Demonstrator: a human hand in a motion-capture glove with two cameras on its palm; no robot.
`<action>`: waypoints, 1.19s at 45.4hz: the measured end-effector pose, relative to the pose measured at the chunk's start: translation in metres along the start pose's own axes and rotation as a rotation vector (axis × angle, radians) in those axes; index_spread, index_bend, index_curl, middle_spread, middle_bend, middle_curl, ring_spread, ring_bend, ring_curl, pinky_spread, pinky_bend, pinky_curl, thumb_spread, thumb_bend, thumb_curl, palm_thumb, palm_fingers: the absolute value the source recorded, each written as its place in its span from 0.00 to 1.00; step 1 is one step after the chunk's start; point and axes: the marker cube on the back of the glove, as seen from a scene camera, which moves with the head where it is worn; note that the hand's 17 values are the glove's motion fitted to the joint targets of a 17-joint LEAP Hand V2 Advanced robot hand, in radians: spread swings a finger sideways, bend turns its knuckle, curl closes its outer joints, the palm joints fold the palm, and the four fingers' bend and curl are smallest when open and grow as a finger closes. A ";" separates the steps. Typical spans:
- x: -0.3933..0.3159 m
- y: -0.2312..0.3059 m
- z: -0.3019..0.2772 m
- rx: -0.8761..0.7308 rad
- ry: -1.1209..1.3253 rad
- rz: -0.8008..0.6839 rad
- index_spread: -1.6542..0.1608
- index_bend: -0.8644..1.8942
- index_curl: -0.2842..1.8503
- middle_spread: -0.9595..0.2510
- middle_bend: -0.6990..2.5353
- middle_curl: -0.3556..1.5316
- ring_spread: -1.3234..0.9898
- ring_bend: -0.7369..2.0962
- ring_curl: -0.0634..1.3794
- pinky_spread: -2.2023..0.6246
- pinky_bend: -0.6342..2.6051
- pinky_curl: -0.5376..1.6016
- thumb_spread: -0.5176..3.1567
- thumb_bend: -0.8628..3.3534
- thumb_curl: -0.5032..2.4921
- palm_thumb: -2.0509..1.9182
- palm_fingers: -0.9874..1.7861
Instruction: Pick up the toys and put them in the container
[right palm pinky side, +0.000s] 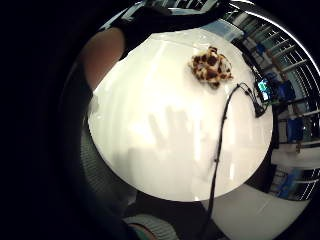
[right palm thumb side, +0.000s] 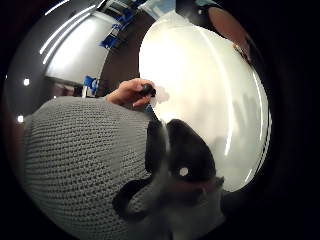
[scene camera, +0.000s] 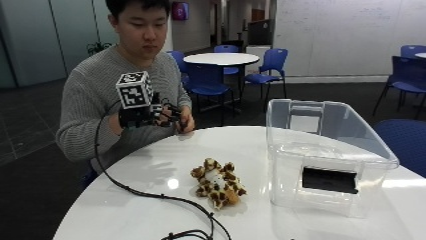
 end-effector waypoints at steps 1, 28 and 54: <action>0.000 0.000 0.000 0.001 0.001 0.000 0.82 0.40 0.15 0.72 0.27 0.20 0.54 0.35 0.06 0.78 0.30 0.28 0.27 0.21 0.17 0.53 0.45; 0.073 -0.070 -0.004 -0.043 0.069 0.107 0.70 0.39 0.24 0.62 0.27 0.28 0.48 0.37 0.14 0.78 0.33 0.36 0.51 0.20 0.22 0.52 0.41; 0.199 -0.183 0.044 -0.224 0.035 0.378 0.70 0.38 0.28 0.62 0.27 0.31 0.48 0.39 0.18 0.78 0.39 0.40 0.53 0.20 0.25 0.52 0.37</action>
